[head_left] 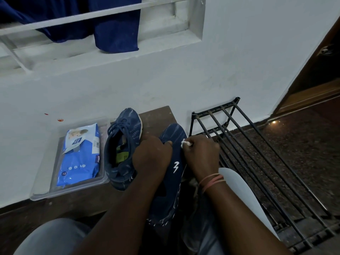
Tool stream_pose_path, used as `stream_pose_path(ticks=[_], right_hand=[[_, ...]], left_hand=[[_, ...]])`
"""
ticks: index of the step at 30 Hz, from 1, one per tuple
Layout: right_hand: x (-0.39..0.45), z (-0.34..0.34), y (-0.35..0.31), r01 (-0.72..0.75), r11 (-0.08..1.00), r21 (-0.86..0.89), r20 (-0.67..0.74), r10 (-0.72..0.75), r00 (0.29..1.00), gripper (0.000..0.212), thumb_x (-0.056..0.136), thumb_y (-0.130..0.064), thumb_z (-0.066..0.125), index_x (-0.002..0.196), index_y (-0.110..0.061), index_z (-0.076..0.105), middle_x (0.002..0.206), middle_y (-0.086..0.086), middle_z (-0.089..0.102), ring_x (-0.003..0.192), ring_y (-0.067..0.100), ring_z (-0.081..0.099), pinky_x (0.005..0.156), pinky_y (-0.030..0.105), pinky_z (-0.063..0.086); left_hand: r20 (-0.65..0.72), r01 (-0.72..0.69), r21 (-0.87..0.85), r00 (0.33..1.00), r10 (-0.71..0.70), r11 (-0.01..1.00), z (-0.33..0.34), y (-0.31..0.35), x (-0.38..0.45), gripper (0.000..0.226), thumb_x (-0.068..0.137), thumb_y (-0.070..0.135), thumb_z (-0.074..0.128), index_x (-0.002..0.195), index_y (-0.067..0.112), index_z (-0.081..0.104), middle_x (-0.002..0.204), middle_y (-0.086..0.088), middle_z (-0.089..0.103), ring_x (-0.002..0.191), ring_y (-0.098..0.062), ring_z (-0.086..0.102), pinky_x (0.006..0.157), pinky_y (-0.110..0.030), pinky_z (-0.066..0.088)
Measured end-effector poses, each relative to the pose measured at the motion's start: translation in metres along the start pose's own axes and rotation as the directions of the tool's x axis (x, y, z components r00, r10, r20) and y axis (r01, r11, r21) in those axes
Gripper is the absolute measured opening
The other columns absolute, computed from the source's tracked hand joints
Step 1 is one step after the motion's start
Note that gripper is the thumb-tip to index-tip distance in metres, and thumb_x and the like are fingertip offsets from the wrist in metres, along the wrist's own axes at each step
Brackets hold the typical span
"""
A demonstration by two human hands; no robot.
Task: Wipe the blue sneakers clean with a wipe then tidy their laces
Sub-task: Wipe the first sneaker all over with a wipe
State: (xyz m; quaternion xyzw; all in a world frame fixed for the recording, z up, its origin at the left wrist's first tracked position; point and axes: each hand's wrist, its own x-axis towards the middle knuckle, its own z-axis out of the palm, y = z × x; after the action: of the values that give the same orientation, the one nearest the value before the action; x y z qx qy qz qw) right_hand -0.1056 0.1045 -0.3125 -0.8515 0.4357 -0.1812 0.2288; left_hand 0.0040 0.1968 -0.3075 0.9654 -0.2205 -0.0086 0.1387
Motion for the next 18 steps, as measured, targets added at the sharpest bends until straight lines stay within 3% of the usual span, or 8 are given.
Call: stream_pose_path(ticks=[3, 4, 7, 12, 16, 18], right_hand=[[-0.01, 0.008, -0.012, 0.066, 0.976, 0.207, 0.223, -0.113, 0.968, 0.019, 0.092, -0.031, 0.062, 0.079, -0.024, 0.075, 0.08, -0.007, 0.071, 0.078, 0.013, 0.066, 0.087, 0.044, 0.052], [-0.008, 0.007, -0.009, 0.061, 0.984, 0.165, 0.216, -0.097, 0.972, 0.019, 0.091, -0.035, 0.063, 0.079, -0.026, 0.076, 0.08, -0.008, 0.072, 0.08, 0.013, 0.066, 0.088, 0.043, 0.051], [0.003, 0.0, 0.003, -0.013, 0.999, -0.038, -0.031, 0.012, 0.999, 0.019, 0.092, -0.041, 0.062, 0.091, -0.03, 0.078, 0.091, -0.01, 0.074, 0.091, 0.015, 0.066, 0.091, 0.039, 0.043], [-0.003, 0.008, -0.008, 0.102, 0.98, 0.17, 0.141, -0.126, 0.982, 0.015, 0.091, -0.033, 0.067, 0.085, -0.028, 0.079, 0.084, -0.008, 0.074, 0.08, 0.011, 0.066, 0.086, 0.039, 0.054], [0.008, 0.011, 0.003, -0.03, 0.987, 0.158, -0.08, 0.043, 0.996, 0.018, 0.091, -0.038, 0.064, 0.093, -0.026, 0.077, 0.09, -0.006, 0.075, 0.086, 0.016, 0.066, 0.086, 0.039, 0.053], [0.009, 0.018, -0.007, 0.057, 0.987, 0.151, -0.026, -0.054, 0.998, 0.017, 0.092, -0.033, 0.064, 0.093, -0.024, 0.078, 0.09, 0.0, 0.074, 0.086, 0.02, 0.065, 0.084, 0.04, 0.054]], left_hand=[[0.015, -0.001, -0.018, 1.0, 0.002, 1.0, 0.0, -0.001, 0.001, 0.056, 0.084, 0.067, 0.053, 0.096, 0.015, 0.07, 0.085, -0.003, 0.072, 0.078, -0.027, 0.07, 0.061, -0.031, 0.043], [0.021, -0.005, -0.025, 1.0, 0.006, 1.0, 0.0, -0.002, 0.001, 0.055, 0.084, 0.067, 0.053, 0.093, 0.015, 0.07, 0.084, -0.003, 0.072, 0.077, -0.027, 0.07, 0.06, -0.031, 0.043], [0.016, 0.011, -0.008, 1.0, -0.011, 1.0, 0.0, 0.0, 0.001, 0.061, 0.082, 0.07, 0.051, 0.094, 0.013, 0.07, 0.083, -0.002, 0.072, 0.076, -0.027, 0.07, 0.059, -0.03, 0.042], [0.013, 0.009, -0.008, 1.0, -0.009, 1.0, 0.001, -0.001, 0.001, 0.061, 0.08, 0.069, 0.049, 0.095, 0.013, 0.069, 0.079, -0.001, 0.07, 0.073, -0.025, 0.069, 0.055, -0.03, 0.04], [0.015, -0.003, -0.004, 1.0, 0.003, 1.0, 0.002, 0.0, 0.001, 0.058, 0.082, 0.069, 0.049, 0.091, 0.015, 0.068, 0.08, -0.002, 0.071, 0.075, -0.027, 0.07, 0.058, -0.03, 0.041], [0.018, -0.01, -0.002, 1.0, 0.01, 1.0, 0.002, -0.001, 0.002, 0.057, 0.082, 0.067, 0.048, 0.089, 0.015, 0.068, 0.08, -0.003, 0.07, 0.074, -0.028, 0.069, 0.057, -0.03, 0.042]])
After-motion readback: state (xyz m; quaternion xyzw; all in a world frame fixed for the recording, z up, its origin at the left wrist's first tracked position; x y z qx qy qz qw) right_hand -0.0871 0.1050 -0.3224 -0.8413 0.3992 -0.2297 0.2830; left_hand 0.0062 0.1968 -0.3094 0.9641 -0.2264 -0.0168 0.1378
